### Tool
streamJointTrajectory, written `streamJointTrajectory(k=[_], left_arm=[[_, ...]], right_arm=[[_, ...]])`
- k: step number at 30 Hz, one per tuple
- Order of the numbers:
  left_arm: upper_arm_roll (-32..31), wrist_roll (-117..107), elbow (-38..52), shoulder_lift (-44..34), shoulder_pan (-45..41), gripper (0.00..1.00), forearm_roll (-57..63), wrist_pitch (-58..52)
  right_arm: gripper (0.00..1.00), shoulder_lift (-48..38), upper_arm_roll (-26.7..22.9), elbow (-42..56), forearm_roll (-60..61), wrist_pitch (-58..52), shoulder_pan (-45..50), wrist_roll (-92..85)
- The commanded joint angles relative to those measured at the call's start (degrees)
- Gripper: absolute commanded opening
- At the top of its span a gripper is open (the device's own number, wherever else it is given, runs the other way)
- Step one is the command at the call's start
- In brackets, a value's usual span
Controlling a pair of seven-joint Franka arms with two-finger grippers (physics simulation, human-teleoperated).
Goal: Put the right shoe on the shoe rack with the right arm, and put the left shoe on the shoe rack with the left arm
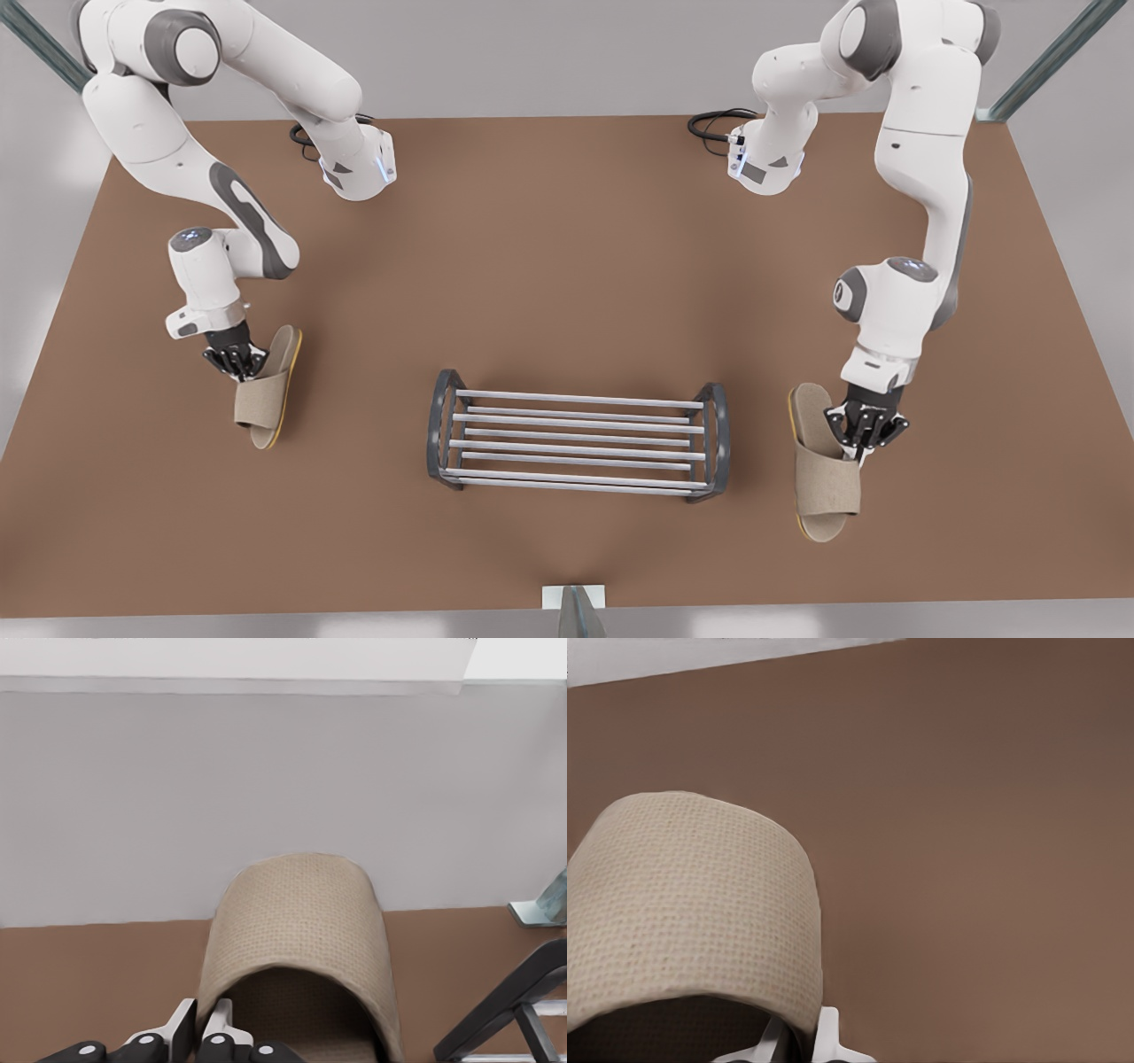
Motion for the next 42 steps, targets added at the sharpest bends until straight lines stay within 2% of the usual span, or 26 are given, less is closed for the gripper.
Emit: streamJointTrajectory(k=[1,2,4,8,17,18,20,23,25,32,37,40,42], left_arm=[[-0.01,-2.16,1.1,-0.3,-0.45,0.29,0.03,-6.86],[-0.01,-2.16,1.1,-1.18,-0.8,0.29,0.03,-7.73],[-0.01,-3.04,1.98,-2.06,-1.68,0.29,0.03,-9.4],[-0.01,-4.88,5.67,-4.08,-3.0,0.29,0.2,-16.26],[0.6,-11.56,12.53,-5.22,-10.56,0.29,1.08,-26.36],[0.61,-12.53,12.97,-5.22,-11.0,0.29,2.3,-26.63],[0.52,-24.13,15.43,-5.22,-13.55,0.29,12.94,-29.62],[0.52,-27.3,18.15,-4.43,-16.62,0.29,14.53,-33.31],[0.43,-35.73,19.47,-4.34,-19.52,0.29,21.03,-36.47],[0.52,-49.36,22.29,-1.79,-25.24,0.29,31.93,-41.4],[0.61,-54.46,25.54,0.84,-27.35,0.29,36.41,-44.21],[0.52,-58.76,25.63,2.6,-28.31,0.29,39.93,-43.95],[0.61,-59.73,25.45,3.39,-28.75,0.29,40.54,-43.6]], right_arm=[[0.26,-0.15,1.08,0.21,0.07,-0.65,0.18,22.21],[0.21,-0.15,1.17,0.29,0.07,-0.65,0.18,22.65],[0.21,-0.42,1.61,0.56,0.07,-0.83,0.35,24.76],[0.21,-1.65,3.28,4.16,0.07,-8.03,0.35,26.78],[0.21,-0.33,4.86,9.61,-0.02,-8.12,-0.26,29.95],[0.21,-0.33,4.86,10.05,-0.01,-8.12,-0.17,30.03],[0.21,-0.24,4.86,10.05,0.07,-8.12,-0.17,30.03],[0.21,-0.24,4.86,9.43,0.07,-8.12,-0.44,31.44],[0.21,-0.24,4.86,9.96,0.07,-9.17,-0.53,31.79],[0.21,-1.73,8.2,20.59,0.25,-27.72,-0.61,34.78],[0.21,-1.91,10.22,25.52,0.42,-35.89,-0.7,35.75],[0.21,-2.44,10.84,25.78,0.42,-37.21,-1.31,37.77],[0.21,-2.0,16.29,29.73,0.42,-44.07,-5.45,37.59]])
